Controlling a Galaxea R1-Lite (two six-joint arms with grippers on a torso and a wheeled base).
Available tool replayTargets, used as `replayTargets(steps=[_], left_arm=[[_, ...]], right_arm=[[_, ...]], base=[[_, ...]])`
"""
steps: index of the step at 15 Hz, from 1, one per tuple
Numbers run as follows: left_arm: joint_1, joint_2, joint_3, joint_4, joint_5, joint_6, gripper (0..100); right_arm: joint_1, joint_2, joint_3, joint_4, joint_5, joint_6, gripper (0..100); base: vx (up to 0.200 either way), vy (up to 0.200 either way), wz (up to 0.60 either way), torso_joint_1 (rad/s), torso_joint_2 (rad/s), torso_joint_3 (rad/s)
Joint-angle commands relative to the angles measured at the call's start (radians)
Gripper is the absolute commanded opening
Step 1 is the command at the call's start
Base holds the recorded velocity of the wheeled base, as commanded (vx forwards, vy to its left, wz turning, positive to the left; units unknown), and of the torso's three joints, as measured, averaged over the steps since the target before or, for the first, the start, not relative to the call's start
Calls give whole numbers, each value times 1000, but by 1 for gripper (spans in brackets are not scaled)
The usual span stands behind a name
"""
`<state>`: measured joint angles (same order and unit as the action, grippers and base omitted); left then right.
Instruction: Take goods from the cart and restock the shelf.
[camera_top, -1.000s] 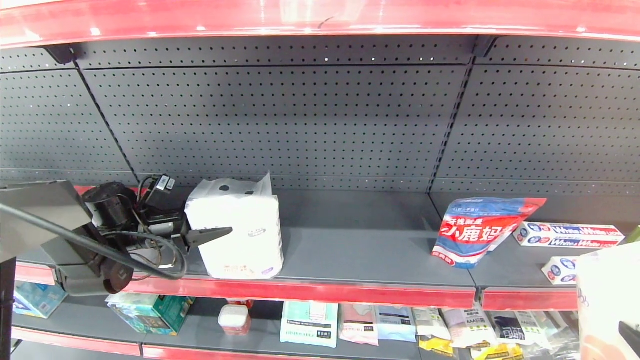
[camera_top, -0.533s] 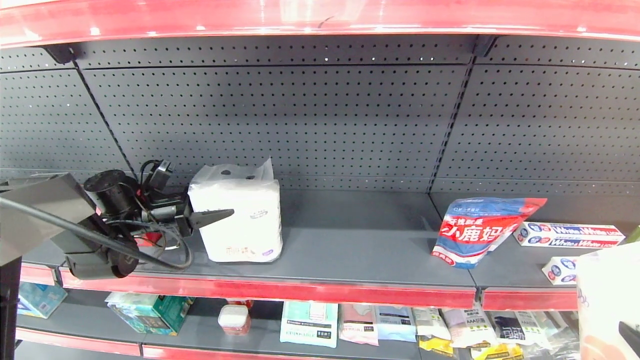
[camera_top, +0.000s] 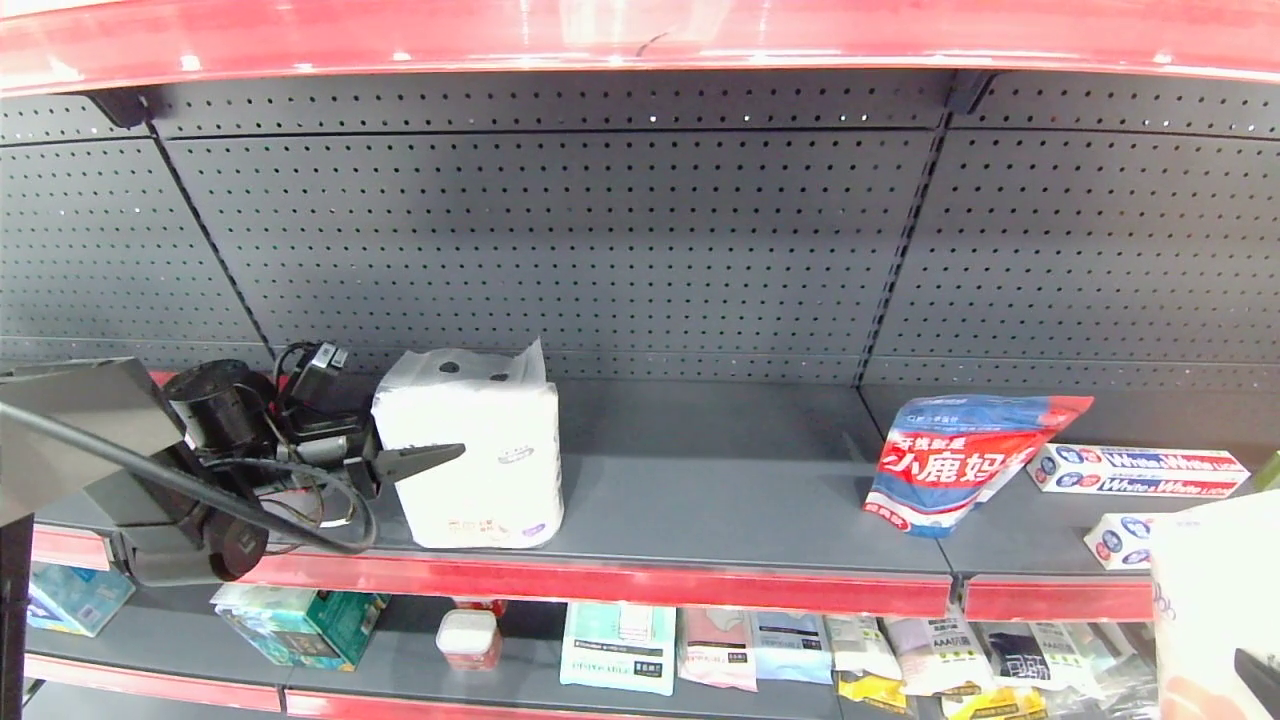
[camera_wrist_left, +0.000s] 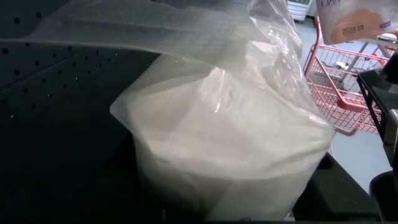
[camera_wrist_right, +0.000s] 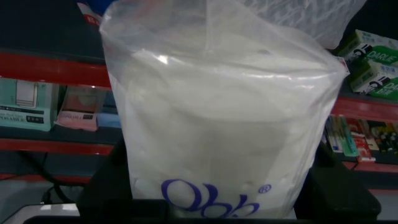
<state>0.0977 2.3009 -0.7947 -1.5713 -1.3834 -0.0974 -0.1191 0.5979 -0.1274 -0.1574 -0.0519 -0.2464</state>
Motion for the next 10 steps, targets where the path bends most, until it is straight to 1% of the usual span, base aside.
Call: replayTargets(steps=[1,7,8,10], left_arm=[[1,-1,12,0,0,2,0],[13,2,11,0,-14,4,0],[14,8,-3,0,-37,2,0],[13,20,-41,0,-37,-10,0]], right_arm=[[-1,0,2,-1,0,-1,0],[-1,2,3,-1,0,-1,0],[-1,2,5,1,0,-1,0],[-1,0,12,-1,0,-1,0]], base=[[0,0,0,0,0,0],[0,0,0,0,0,0],[0,0,0,0,0,0],[0,0,0,0,0,0]])
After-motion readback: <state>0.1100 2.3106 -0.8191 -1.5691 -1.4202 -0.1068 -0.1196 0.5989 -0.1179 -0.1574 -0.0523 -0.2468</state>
